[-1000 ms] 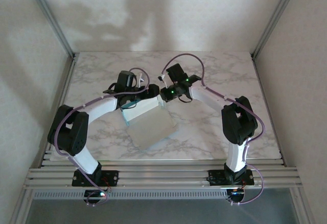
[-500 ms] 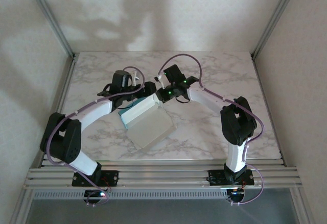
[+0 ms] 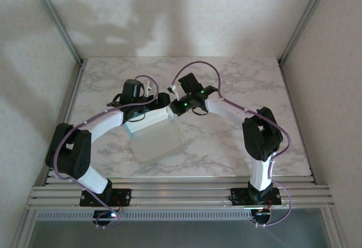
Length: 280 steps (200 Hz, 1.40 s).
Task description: Fold the paper box
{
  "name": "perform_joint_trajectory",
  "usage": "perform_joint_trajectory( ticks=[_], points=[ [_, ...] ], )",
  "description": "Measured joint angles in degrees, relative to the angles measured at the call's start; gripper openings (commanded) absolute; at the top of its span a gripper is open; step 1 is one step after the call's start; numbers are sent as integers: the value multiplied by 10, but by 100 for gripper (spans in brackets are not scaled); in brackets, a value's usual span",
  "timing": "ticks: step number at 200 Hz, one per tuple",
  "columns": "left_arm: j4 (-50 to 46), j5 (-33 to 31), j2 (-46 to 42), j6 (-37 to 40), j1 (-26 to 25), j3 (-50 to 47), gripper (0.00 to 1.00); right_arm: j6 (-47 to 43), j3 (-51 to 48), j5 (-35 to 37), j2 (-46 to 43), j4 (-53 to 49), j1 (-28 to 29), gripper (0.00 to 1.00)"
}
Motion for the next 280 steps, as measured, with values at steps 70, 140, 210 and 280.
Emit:
perform_joint_trajectory(
  ticks=[70, 140, 210, 280],
  points=[
    [27, 28, -7, -14, 18, -21, 99, -2, 2, 5, 2, 0, 1, 12],
    [2, 38, -134, -45, 64, -52, 99, -47, 92, -12, 72, -5, 2, 12],
    [-79, 33, -323, -41, -11, -133, 99, -69, 118, -31, 89, -17, 2, 14],
    [-63, -51, -349, -104, -224, -273, 99, -74, 121, -31, 89, -30, 2, 15]
  ],
)
